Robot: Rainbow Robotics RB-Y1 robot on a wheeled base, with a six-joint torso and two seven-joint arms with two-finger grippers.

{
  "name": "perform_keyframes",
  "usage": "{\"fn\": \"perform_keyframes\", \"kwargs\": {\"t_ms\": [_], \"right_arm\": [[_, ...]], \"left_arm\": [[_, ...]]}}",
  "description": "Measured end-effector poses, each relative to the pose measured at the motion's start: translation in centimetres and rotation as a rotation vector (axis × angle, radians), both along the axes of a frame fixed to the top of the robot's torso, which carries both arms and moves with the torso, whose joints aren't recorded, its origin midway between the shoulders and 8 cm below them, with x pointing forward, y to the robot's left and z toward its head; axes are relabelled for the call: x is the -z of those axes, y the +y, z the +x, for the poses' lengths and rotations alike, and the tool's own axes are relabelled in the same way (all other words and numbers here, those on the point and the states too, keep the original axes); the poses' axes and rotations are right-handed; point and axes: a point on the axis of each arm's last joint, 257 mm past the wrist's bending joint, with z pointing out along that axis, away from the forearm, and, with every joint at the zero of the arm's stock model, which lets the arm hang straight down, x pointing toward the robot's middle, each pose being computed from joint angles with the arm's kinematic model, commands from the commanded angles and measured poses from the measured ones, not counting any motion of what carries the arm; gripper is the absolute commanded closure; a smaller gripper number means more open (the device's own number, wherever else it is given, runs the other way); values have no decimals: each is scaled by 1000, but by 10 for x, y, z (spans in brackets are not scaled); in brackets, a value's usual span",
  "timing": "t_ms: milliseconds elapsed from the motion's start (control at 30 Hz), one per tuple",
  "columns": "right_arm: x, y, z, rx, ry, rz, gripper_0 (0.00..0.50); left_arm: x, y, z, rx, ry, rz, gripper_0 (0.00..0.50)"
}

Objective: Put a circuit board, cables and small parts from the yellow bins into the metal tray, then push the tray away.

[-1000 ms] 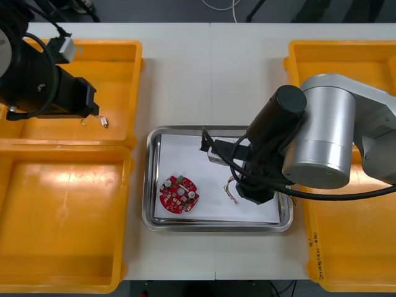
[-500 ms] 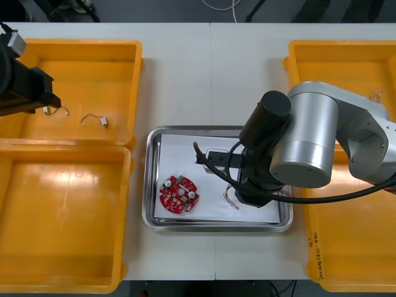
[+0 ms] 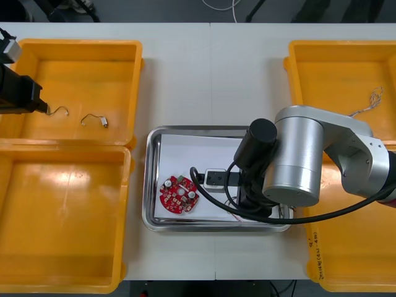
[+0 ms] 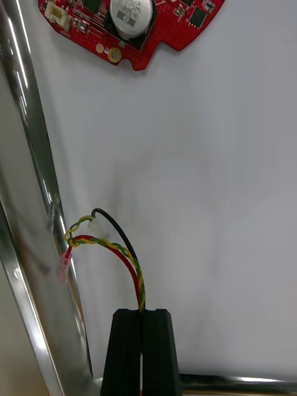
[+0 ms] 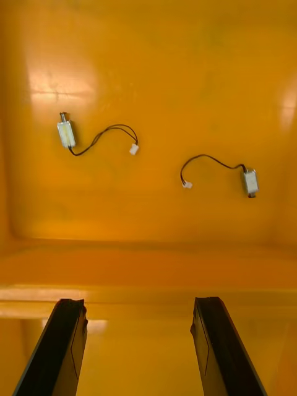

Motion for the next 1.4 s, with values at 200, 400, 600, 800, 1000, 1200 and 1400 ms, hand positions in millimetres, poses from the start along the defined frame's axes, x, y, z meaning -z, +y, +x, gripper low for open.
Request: {"fn": "perform_keyframes", "kwargs": {"t_ms": [200,400,600,800,1000,1200,1400], "right_arm": [[10,5,5,-14,-22,15,500],[26,7,9,5,-6,21,500],[33,18,11,-3,-9,34,500],[33,24,9,-10,-10,39,500],[32,23,13,-11,-26,34,170],[31,22,17,-12,-43,29,0],[30,22,20,-12,-54,26,0]], "left_arm": [[13,17,12,-55,-6,-16,0],[25,31,23,-52,-3,-7,0],[27,44,42,-24,-35,23,0],[26,52,66,-59,-75,10,0],[35,56,87,-76,-108,16,0],[50,60,100,-80,-125,37,0],[63,60,103,-76,-123,54,0]]}}
